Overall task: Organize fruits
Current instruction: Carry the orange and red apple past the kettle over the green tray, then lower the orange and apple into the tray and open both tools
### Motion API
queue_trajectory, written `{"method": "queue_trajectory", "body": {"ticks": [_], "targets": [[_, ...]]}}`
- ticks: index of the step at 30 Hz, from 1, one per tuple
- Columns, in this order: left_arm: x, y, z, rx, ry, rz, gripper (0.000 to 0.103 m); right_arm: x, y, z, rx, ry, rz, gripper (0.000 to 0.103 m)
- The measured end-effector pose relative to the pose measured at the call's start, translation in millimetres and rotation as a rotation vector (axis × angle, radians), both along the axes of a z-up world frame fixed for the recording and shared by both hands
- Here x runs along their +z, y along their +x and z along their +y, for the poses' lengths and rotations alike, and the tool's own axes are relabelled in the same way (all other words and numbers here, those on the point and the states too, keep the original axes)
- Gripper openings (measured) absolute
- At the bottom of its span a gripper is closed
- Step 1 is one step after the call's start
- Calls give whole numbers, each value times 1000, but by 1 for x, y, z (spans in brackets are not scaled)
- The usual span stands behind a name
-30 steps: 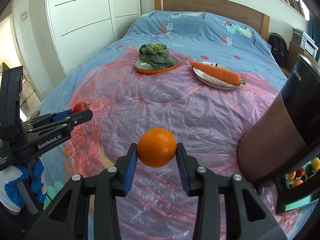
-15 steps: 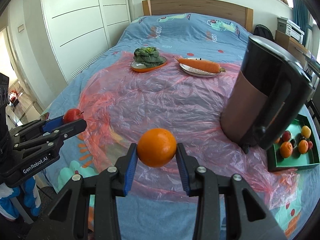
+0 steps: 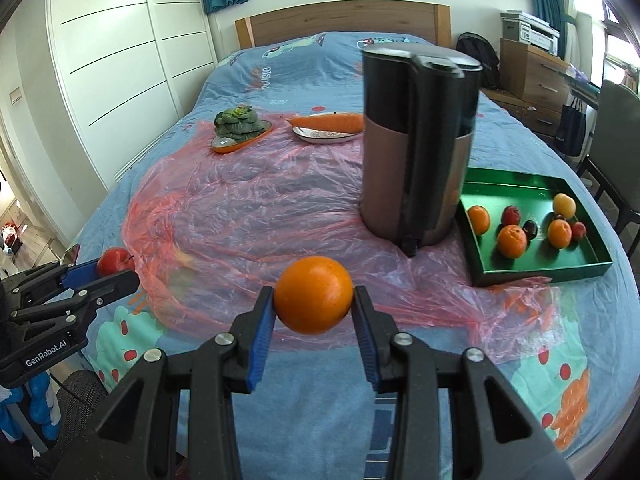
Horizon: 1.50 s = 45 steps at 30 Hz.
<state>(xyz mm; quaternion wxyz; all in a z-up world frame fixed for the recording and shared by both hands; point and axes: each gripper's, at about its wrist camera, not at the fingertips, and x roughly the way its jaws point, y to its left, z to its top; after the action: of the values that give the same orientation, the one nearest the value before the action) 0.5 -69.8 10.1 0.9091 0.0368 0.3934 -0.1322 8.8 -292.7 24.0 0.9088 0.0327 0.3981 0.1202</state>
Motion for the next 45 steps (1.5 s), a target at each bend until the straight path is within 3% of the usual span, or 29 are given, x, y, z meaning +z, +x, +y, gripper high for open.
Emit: {"method": "queue_trajectory", "body": {"ticks": [14,28,37,45], "targets": [[-1,10,-114,-217,4,24,30,-11,-4,-105,-175,3,-27,47],[-3,74,-275,-469,15,-14,30,-31,54,-235,-388,-4,-81,47],[-26,155,-348,-452,88,-67,30,-49,122,-283,-441,5,-138,47],[-54,204,-377,-388,130,-70,30,-71,160,-315,-519,55,-170,47]]}}
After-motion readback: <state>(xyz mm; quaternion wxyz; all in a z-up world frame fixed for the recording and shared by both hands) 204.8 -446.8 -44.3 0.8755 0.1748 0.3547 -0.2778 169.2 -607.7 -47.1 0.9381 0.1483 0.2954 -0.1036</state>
